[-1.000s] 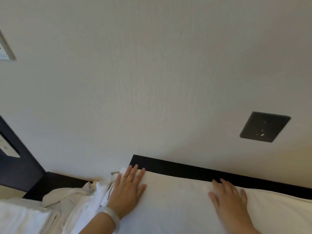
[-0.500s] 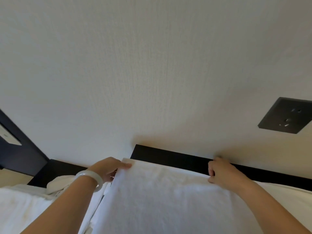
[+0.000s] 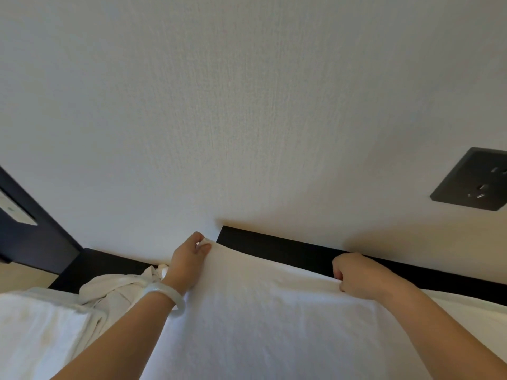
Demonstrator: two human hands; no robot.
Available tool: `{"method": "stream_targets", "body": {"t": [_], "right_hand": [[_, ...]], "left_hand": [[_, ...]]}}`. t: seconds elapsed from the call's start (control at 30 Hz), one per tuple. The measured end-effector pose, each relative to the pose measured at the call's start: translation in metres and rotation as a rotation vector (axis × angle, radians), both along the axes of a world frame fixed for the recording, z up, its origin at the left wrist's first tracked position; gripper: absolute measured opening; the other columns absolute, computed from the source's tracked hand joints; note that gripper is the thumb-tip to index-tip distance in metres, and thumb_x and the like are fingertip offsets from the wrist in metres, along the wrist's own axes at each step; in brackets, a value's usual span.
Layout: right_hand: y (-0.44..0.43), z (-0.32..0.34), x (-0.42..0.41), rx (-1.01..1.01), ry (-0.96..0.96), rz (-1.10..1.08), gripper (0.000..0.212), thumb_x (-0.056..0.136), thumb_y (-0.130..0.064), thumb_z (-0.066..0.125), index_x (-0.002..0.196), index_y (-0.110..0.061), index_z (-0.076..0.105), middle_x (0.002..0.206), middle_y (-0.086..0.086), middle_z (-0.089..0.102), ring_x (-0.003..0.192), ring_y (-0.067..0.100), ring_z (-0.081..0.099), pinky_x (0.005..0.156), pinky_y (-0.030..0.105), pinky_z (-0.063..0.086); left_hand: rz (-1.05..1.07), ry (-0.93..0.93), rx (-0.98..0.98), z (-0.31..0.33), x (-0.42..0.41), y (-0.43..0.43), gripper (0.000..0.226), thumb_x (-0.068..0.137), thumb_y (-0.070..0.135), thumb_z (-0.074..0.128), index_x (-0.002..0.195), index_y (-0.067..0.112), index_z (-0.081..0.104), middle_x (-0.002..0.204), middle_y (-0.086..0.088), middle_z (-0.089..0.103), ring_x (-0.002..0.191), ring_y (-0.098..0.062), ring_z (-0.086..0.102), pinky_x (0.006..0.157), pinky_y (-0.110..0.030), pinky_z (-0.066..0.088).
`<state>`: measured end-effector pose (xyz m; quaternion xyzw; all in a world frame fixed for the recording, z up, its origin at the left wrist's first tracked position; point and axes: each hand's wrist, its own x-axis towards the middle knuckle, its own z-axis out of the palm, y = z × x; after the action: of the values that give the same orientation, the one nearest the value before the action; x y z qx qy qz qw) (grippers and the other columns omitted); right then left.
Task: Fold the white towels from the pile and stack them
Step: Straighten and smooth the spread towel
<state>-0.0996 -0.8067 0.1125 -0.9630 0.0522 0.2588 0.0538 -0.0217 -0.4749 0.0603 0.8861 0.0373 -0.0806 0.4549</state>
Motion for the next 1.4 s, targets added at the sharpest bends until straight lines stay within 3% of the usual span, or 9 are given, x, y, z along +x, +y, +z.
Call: {"method": "stream_targets", "body": {"t": [0.27,0.4,0.6,0.73,0.87,0.97,1.1,1.2,1.4], "right_hand": [[0.016,-0.017,-0.009,0.055,-0.410,-0.213,0.016,0.094,-0.003,0.044,0.103,-0.013,0.052,0.103,0.004,0.055,0.089,0.023,0.057,0.067,0.029,0.039],[0.032,-0.046,-0.031,0.074,-0.625,-0.338,0.022,0.093,0.003,0.045,0.104,-0.016,0.046,0.101,0.001,0.045,0.069,0.014,0.043,0.050,0.019,0.024],[0.041,-0.052,-0.042,-0.062,-0.661,-0.325,0.048,0.082,0.013,0.055,0.127,-0.003,0.057,0.120,0.014,0.054,0.106,0.030,0.049,0.094,0.038,0.044],[0.054,-0.036,-0.051,-0.106,-0.694,-0.252,0.041,0.092,-0.008,0.053,0.132,-0.003,0.058,0.133,0.017,0.058,0.118,0.038,0.056,0.099,0.051,0.044],[0.087,-0.045,-0.077,-0.082,-0.619,-0.078,0.071,0.102,-0.050,0.006,0.128,-0.022,0.066,0.130,0.006,0.066,0.119,0.036,0.060,0.104,0.058,0.025],[0.089,-0.055,-0.077,-0.054,-0.409,-0.066,0.078,0.097,-0.059,-0.004,0.143,-0.029,0.051,0.147,-0.001,0.051,0.135,0.033,0.047,0.107,0.068,0.024],[0.081,-0.062,-0.070,-0.080,-0.337,-0.041,0.070,0.088,-0.066,-0.011,0.149,-0.035,-0.024,0.160,-0.012,-0.024,0.150,0.023,-0.019,0.114,0.063,-0.015],[0.075,-0.055,-0.082,0.002,-0.346,-0.104,0.064,0.101,-0.058,0.011,0.155,-0.034,-0.014,0.162,-0.010,-0.023,0.148,0.014,-0.026,0.117,0.055,-0.016],[0.002,-0.059,-0.177,-0.159,-0.372,-0.490,0.064,0.098,-0.060,0.008,0.153,-0.038,-0.016,0.163,-0.010,-0.018,0.149,0.013,-0.022,0.118,0.054,-0.014]], "left_hand": [[0.035,-0.058,-0.002,-0.012,0.023,-0.001,0.016,0.103,0.029,0.043,0.095,0.020,0.053,0.084,-0.010,0.061,0.076,-0.022,0.058,0.069,-0.033,0.046],[0.083,-0.114,-0.032,-0.020,0.028,-0.003,0.012,0.102,0.031,0.046,0.095,0.026,0.054,0.083,-0.001,0.061,0.077,-0.017,0.057,0.066,-0.026,0.041],[0.080,-0.042,0.042,-0.023,0.031,-0.005,0.018,0.103,0.027,0.045,0.098,0.012,0.055,0.085,-0.005,0.059,0.086,-0.029,0.058,0.077,-0.035,0.045],[0.070,-0.124,0.314,0.007,0.011,-0.009,0.025,0.098,0.025,0.054,0.114,0.005,0.052,0.109,-0.012,0.058,0.102,-0.032,0.056,0.089,-0.041,0.046],[-0.111,-0.506,0.638,0.012,-0.062,-0.034,0.046,0.090,0.037,0.051,0.124,0.007,0.062,0.122,-0.014,0.062,0.110,-0.037,0.061,0.093,-0.052,0.047],[-0.417,-0.388,0.771,-0.004,-0.108,-0.055,0.061,0.091,0.056,0.033,0.139,0.027,0.054,0.147,-0.005,0.050,0.134,-0.034,0.047,0.105,-0.061,0.025],[-0.449,-0.312,0.848,-0.011,-0.102,-0.058,0.066,0.092,0.063,0.005,0.154,0.040,0.006,0.164,0.005,-0.003,0.150,-0.030,-0.005,0.117,-0.063,-0.001],[-0.458,-0.312,0.837,-0.018,-0.100,-0.059,0.069,0.087,0.065,-0.008,0.152,0.041,-0.010,0.162,0.008,-0.015,0.148,-0.025,-0.018,0.116,-0.061,-0.008],[-0.498,-0.290,0.795,-0.025,-0.090,-0.057,0.089,0.071,0.069,-0.035,0.152,0.041,-0.010,0.162,0.009,-0.013,0.150,-0.022,-0.013,0.115,-0.060,-0.006]]}}
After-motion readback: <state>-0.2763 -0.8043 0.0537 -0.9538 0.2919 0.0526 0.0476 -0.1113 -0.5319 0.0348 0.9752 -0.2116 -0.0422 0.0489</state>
